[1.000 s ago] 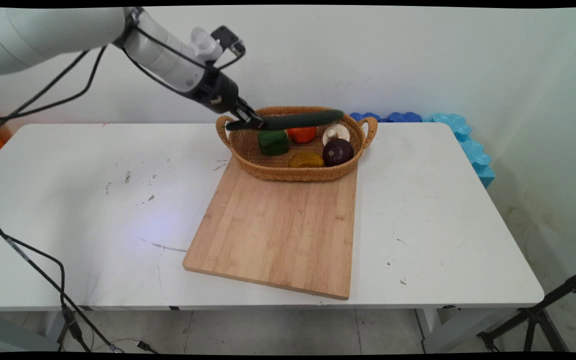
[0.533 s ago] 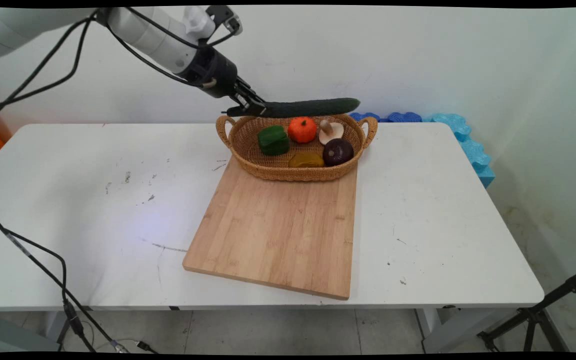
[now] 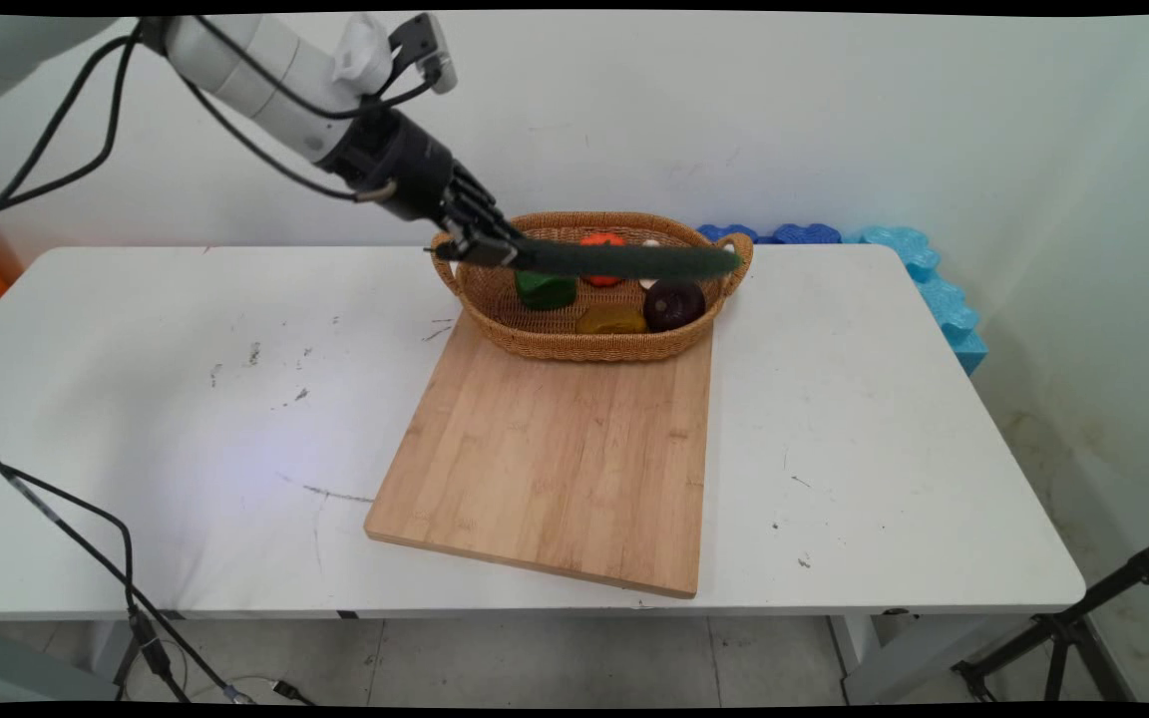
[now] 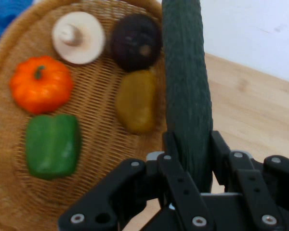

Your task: Place the picked object on the cutting board

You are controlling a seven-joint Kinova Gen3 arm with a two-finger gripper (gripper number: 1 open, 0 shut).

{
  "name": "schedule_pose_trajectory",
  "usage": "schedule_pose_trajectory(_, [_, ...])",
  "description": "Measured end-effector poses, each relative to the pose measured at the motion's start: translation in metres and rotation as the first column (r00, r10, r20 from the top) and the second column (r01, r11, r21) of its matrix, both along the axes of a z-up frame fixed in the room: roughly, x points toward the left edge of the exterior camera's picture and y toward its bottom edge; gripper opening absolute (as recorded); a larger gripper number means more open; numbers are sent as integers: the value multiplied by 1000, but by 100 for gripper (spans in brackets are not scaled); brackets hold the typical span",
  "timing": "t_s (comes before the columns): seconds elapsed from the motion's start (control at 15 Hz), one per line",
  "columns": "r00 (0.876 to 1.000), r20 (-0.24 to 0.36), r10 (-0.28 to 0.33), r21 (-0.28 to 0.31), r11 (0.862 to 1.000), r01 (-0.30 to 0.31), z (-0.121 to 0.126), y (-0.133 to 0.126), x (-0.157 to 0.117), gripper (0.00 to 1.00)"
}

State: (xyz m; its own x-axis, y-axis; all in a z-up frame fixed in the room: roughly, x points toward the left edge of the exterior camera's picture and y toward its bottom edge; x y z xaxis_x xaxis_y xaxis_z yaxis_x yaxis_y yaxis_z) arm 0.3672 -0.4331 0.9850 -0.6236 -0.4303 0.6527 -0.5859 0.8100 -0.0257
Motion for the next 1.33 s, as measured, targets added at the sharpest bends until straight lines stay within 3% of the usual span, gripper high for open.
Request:
schedule_pose_trajectory(0.27, [997,-4,-78,48,996,78,-12,26,4,0])
schedule_pose_trajectory(0.6, [990,-11,-139,129,982,140,-43,58,10,0])
schedule_pose_trajectory(0.87, [987,-24,-160,184,970,162,-72,72,7,0])
schedule_pose_trajectory(1.33, [990,-35,-136,236,962,140,-116,74,3,0])
